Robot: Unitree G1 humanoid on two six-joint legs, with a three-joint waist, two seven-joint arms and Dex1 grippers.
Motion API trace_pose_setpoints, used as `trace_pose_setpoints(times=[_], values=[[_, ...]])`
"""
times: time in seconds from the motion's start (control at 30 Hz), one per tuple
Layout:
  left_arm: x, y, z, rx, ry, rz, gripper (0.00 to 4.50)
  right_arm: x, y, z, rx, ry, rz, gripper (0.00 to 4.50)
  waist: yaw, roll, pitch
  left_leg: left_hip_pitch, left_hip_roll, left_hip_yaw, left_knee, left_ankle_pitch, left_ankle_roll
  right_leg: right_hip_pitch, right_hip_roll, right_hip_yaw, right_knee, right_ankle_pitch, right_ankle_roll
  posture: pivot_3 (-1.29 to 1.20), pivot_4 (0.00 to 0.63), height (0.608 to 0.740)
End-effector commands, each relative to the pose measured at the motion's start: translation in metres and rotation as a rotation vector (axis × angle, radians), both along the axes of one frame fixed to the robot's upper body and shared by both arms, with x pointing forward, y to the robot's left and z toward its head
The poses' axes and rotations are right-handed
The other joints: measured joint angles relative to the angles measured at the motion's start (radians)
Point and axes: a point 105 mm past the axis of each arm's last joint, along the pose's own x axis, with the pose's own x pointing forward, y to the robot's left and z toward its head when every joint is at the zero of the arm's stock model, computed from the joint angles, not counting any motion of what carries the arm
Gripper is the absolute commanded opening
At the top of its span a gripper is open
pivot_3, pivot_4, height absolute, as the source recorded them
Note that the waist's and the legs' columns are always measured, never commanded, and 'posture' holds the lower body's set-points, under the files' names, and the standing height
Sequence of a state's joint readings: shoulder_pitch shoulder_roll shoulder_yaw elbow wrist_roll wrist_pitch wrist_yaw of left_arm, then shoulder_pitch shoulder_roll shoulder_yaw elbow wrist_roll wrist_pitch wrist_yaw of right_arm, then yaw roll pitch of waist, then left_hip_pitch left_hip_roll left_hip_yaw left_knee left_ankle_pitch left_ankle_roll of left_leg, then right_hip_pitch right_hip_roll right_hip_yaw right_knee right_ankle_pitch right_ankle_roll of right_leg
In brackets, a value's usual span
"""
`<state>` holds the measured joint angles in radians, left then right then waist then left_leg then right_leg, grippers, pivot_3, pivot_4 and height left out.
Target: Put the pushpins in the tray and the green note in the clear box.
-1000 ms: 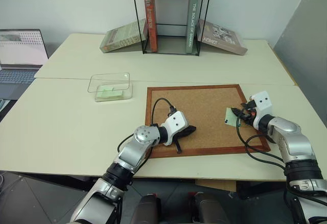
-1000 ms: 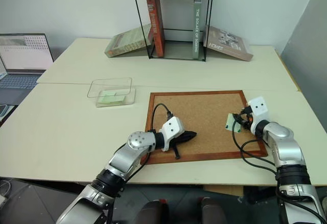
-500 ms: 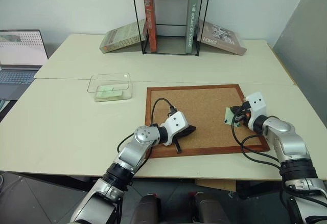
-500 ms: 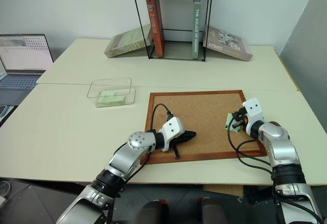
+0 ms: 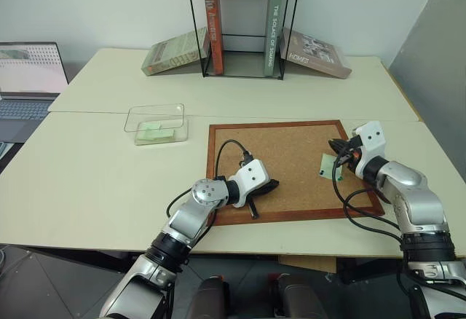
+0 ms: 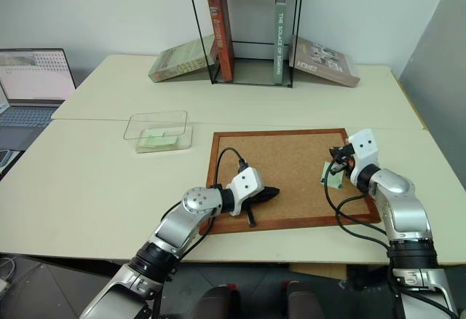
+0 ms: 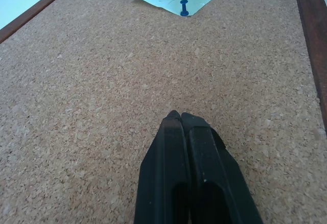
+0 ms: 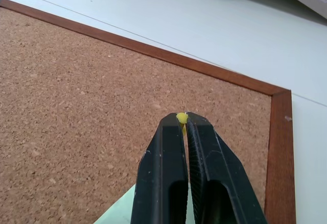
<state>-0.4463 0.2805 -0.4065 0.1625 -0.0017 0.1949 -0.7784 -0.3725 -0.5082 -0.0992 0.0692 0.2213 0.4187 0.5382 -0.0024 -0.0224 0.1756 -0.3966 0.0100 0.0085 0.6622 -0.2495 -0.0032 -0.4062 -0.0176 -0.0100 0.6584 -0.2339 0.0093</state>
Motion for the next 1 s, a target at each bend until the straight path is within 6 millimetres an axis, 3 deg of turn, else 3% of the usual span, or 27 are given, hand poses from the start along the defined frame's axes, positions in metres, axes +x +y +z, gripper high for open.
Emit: trace_pose_setpoints(times=[0.03,0.17,0.33,0.5,0.67,0.9,1.0], values=[[-0.009,0.006,-0.03,0.099,0.086,-0.009,0.0,-0.006,-0.019,0.032,0.009,-0.091,-0.059,0.02,0.0,0.0,0.0,0.0,0.0,0.0,0.0,0.0,0.0,0.0,0.0,0.0,0.0,0.0,0.0,0.0,0.15,0.74],[-0.008,0.005,-0.028,0.098,0.08,-0.013,0.0,-0.024,-0.056,0.036,-0.025,-0.092,-0.155,0.02,0.002,0.0,0.0,-0.001,0.0,0.0,0.0,0.0,0.0,0.0,0.0,0.0,-0.001,0.0,0.0,0.0,0.15,0.74],[-0.008,0.006,-0.029,0.11,0.071,-0.02,0.0,-0.052,-0.098,0.014,-0.124,0.004,-0.267,0.02,0.003,0.0,-0.001,-0.002,0.0,0.0,-0.001,0.0,0.0,0.0,0.0,0.0,-0.003,0.0,0.0,0.0,0.15,0.74],[-0.007,0.006,-0.029,0.115,0.066,-0.024,0.0,-0.07,-0.112,0.002,-0.2,0.09,-0.288,0.02,-0.001,0.006,-0.004,-0.001,0.0,0.001,-0.001,0.0,0.0,0.0,0.0,0.0,-0.003,0.0,0.0,0.0,0.15,0.74],[-0.007,0.005,-0.029,0.12,0.063,-0.03,0.0,-0.074,-0.113,-0.006,-0.223,0.148,-0.28,0.02,-0.001,0.007,-0.005,0.0,0.0,0.0,-0.001,0.0,0.0,0.001,0.0,-0.001,-0.003,0.0,0.0,0.0,0.15,0.74],[-0.005,0.006,-0.03,0.129,0.054,-0.031,0.0,-0.072,-0.109,-0.019,-0.228,0.223,-0.253,1.45,0.0,0.007,-0.005,-0.002,-0.001,0.0,-0.001,0.0,0.0,0.001,0.003,-0.001,-0.006,0.0,0.0,0.0,0.15,0.74],[-0.005,0.006,-0.031,0.129,0.054,-0.027,0.0,-0.068,-0.109,-0.016,-0.228,0.202,-0.258,2.02,0.0,0.007,-0.005,-0.002,-0.001,0.0,-0.001,0.0,0.0,0.001,0.003,0.0,-0.008,0.0,0.001,0.0,0.15,0.74]])
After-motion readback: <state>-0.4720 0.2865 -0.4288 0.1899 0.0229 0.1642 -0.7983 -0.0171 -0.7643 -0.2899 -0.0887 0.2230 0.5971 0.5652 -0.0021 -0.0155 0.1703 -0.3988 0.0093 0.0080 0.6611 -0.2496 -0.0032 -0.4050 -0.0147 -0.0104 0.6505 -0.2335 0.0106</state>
